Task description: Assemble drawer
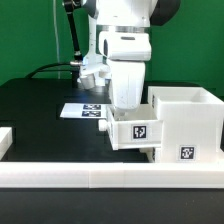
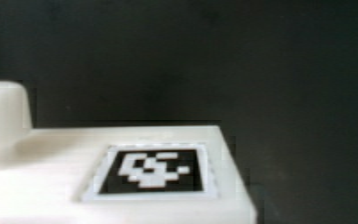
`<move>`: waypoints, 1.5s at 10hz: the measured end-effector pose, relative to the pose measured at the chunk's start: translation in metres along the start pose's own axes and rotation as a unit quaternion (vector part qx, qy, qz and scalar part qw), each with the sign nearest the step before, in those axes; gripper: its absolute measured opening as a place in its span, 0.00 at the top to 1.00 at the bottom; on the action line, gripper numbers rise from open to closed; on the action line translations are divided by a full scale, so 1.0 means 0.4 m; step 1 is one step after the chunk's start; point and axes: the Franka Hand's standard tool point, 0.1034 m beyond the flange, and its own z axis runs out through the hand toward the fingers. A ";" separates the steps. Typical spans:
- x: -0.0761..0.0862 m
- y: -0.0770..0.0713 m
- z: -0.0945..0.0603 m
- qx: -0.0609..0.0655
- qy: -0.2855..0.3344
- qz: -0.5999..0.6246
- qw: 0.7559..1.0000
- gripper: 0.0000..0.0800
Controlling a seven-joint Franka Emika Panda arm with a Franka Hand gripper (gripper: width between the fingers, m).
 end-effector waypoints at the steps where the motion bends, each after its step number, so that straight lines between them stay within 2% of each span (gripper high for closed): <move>1: 0.004 0.002 -0.001 -0.001 0.000 0.009 1.000 0.95; 7: 0.006 0.000 -0.001 0.000 0.000 0.015 1.000 0.95; 8: 0.006 0.000 -0.001 0.000 0.000 0.015 1.000 0.71; 9: 0.006 0.003 -0.006 -0.002 0.000 0.017 1.000 0.54; 10: 0.008 0.006 -0.017 -0.005 0.000 0.019 1.000 0.54; 11: 0.011 0.013 -0.033 -0.010 -0.001 0.017 1.000 0.32; 12: 0.011 0.016 -0.049 -0.009 -0.004 0.017 1.000 0.23; 14: -0.004 0.026 -0.092 -0.012 -0.011 0.016 1.000 0.20; 15: -0.025 0.032 -0.112 -0.014 -0.014 0.014 1.000 0.19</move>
Offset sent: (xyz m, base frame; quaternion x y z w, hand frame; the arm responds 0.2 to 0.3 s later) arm 0.0038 0.0122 0.0043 -0.0102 0.0016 -0.0274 0.9996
